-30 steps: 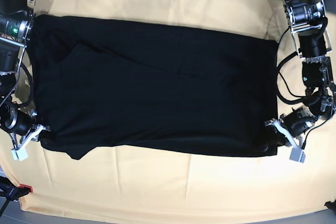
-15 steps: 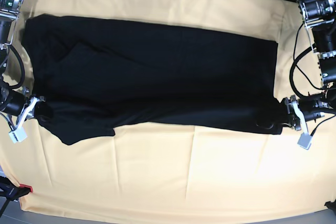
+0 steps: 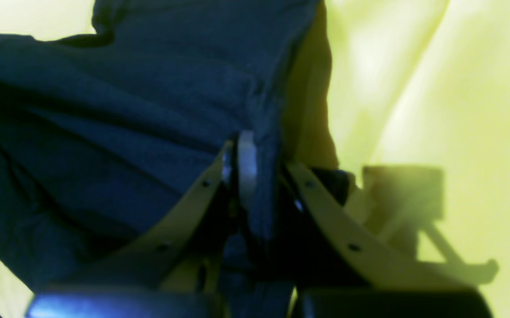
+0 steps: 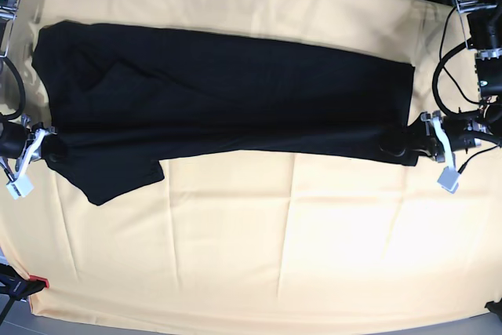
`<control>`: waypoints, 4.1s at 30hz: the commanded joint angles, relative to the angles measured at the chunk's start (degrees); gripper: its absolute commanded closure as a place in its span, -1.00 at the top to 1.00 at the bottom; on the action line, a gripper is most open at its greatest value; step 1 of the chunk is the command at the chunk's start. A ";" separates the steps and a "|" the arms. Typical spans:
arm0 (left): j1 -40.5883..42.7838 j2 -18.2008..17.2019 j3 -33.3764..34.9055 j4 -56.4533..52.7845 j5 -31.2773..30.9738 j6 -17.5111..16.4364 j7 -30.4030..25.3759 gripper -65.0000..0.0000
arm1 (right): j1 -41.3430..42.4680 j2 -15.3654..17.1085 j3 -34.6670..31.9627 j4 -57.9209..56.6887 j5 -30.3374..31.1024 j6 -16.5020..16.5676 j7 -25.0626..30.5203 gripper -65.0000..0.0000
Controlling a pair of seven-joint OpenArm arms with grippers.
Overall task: Fold the T-shirt properly
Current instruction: 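Fold the grasped side edge over toward the shoulder edge with both grippers, then tuck the hanging sleeve under with the right gripper, then grasp both ends of the folded strip with both grippers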
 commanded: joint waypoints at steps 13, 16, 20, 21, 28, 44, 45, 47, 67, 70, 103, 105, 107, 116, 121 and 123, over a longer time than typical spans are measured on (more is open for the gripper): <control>5.57 -2.32 -0.37 10.40 -1.41 3.23 -0.18 -0.04 | 0.98 2.21 0.52 0.83 0.66 0.03 -0.50 0.26; 6.19 -2.29 -0.37 10.40 -1.41 3.23 -0.18 0.30 | 1.84 2.89 0.52 0.83 0.63 0.03 0.26 0.37; 8.04 -2.27 -0.37 10.40 -1.41 3.23 -0.18 0.30 | 3.39 2.82 0.52 0.83 0.61 0.03 2.93 0.37; 8.92 -2.27 -0.37 10.40 -1.41 3.21 -0.18 0.30 | 3.52 2.49 0.52 0.83 0.52 0.03 4.04 0.37; 11.67 -2.27 -0.37 10.40 -1.41 2.34 -0.18 0.30 | 4.13 -3.08 0.52 0.48 -10.69 0.03 16.02 0.37; 11.67 -2.29 -0.37 10.40 -1.41 2.38 -0.18 0.30 | 3.63 -11.80 0.52 0.33 -28.17 -10.38 23.19 0.37; 11.67 -2.29 -0.37 10.40 -1.41 2.36 -0.18 0.30 | 3.48 -11.98 0.52 0.33 -28.15 -10.40 22.99 0.37; 11.67 -2.29 -0.37 10.40 -1.41 2.36 -0.18 0.30 | 3.30 -12.44 0.52 0.13 -28.20 -10.38 22.93 0.36; 11.63 -2.29 -0.37 10.40 -1.41 2.36 -0.18 0.30 | 6.93 -12.55 0.52 -8.57 -18.84 0.03 24.20 -1.00; 11.63 -2.27 -0.37 10.40 -1.41 2.29 -0.18 0.30 | 8.59 -12.37 0.55 -8.20 -14.32 0.03 20.72 -1.00; 11.61 -2.32 -0.39 10.40 -1.41 1.66 -0.18 0.30 | -24.17 -4.74 0.74 42.36 16.52 0.03 -9.60 -1.00; 11.45 -2.34 -0.39 10.40 -1.41 1.25 -0.18 0.30 | -24.28 -3.32 0.74 42.36 16.48 0.03 -11.45 -1.00; 11.34 -2.34 -0.39 10.40 -1.41 1.27 -0.18 0.30 | -24.28 -1.49 0.74 42.36 16.76 0.03 -13.33 -1.00; 11.32 -4.63 -0.55 10.40 -1.41 1.22 -0.18 0.30 | -25.94 3.04 0.72 42.36 16.90 0.03 -14.99 -1.00; 10.91 -8.55 -0.55 10.40 -1.41 1.22 -0.18 0.30 | -28.44 4.09 0.72 42.34 16.15 0.03 -14.80 -1.00; 10.47 -10.01 -0.55 10.40 -1.41 1.25 -0.18 0.30 | -28.44 4.09 0.74 42.34 13.73 0.03 -13.70 -1.00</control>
